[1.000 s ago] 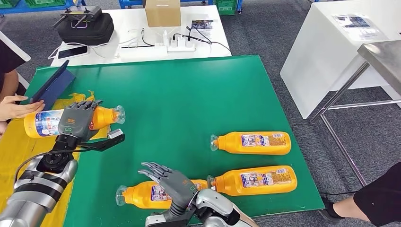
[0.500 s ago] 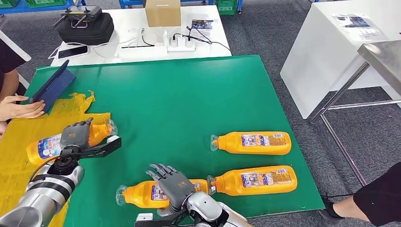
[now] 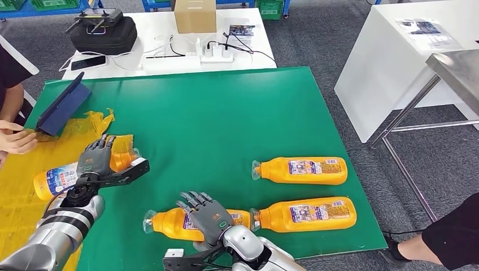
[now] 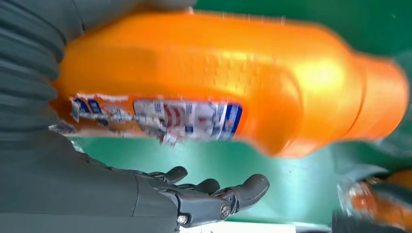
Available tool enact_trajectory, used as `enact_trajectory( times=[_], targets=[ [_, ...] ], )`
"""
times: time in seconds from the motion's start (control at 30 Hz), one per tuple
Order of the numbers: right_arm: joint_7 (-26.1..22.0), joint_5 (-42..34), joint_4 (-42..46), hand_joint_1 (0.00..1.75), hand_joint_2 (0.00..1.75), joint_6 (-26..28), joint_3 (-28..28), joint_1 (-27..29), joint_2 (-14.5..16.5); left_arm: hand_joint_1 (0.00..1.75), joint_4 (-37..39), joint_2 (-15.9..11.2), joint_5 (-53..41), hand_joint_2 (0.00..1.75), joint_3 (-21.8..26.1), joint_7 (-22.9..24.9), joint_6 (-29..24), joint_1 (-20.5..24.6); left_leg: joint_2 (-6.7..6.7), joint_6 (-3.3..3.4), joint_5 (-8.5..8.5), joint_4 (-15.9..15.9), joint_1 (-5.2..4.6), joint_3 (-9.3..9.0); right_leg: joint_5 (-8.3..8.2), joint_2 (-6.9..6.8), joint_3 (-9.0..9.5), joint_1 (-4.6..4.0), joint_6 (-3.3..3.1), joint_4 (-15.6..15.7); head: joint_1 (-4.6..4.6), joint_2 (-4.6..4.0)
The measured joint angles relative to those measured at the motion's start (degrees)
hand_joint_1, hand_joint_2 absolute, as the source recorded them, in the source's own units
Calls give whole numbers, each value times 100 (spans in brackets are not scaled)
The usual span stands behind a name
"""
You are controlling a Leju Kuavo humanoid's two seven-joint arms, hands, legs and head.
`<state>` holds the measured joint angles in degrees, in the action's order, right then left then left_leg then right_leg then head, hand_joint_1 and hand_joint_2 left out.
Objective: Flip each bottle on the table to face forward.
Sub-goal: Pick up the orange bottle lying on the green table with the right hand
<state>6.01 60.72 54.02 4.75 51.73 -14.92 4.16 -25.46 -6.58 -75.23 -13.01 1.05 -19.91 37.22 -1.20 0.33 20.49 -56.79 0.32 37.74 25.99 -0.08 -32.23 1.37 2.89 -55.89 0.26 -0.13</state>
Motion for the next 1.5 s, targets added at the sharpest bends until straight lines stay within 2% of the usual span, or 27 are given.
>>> enact_trajectory(
  times=[0.1,0.13,0.2,0.27,0.37,0.63,0.93,1.1,1.27,1.5],
  targets=[
    [108,-54,-118,175,175,-59,-128,-33,-11,0,-488,194,1362,175,287,-1301,-292,-203,-6,2,-1,0,-2,-5,-1,-2,7,2,2,2,-1,0],
    [122,-77,-161,175,175,-51,-195,-42,-17,0,-837,270,1869,175,350,-1588,-224,-336,-7,3,-1,0,-2,-6,-1,-2,10,3,3,3,0,0],
    [126,-145,-245,175,175,-42,-350,-56,-21,0,-1743,393,2733,175,385,-1859,3,-667,-3,3,-1,0,-3,-7,-3,-1,12,3,4,6,0,0],
    [116,-210,-321,175,175,-47,-509,-86,-16,0,-2636,478,3190,175,365,-1887,146,-949,0,4,0,0,-4,-8,-4,0,12,3,6,10,0,0],
    [99,-283,-423,175,175,-55,-707,-153,-12,0,-3561,527,3451,175,339,-1880,217,-1175,-1,6,-2,0,-3,-15,-5,0,16,2,6,12,1,0],
    [-271,-1002,-685,175,175,-197,-1251,-341,2,0,-4980,531,3796,175,119,-2004,244,-1422,-5,13,-15,1,-1,-30,-9,-1,33,1,6,12,1,0],
    [-423,-1455,-931,175,175,-162,-1613,-476,50,0,-5544,525,3853,175,-193,-2035,194,-1504,-6,18,-19,1,-2,-39,-15,-1,42,2,13,14,1,0],
    [-650,-1766,-996,175,175,427,-1994,-463,131,0,-5808,524,3891,175,-416,-1984,100,-1620,-5,18,-19,1,-3,-39,-22,0,42,1,22,13,1,0],
    [-933,-2012,-573,175,175,865,-2400,-192,220,0,-6084,519,4170,175,-495,-1977,253,-1857,-6,16,-18,1,-3,-25,-21,0,37,1,23,12,1,0],
    [-1241,-2224,46,175,175,1064,-2782,290,292,0,-6273,518,4340,175,-575,-2018,417,-2068,-1,14,-20,0,-1,15,-25,0,46,0,27,8,-1,0]
  ],
)
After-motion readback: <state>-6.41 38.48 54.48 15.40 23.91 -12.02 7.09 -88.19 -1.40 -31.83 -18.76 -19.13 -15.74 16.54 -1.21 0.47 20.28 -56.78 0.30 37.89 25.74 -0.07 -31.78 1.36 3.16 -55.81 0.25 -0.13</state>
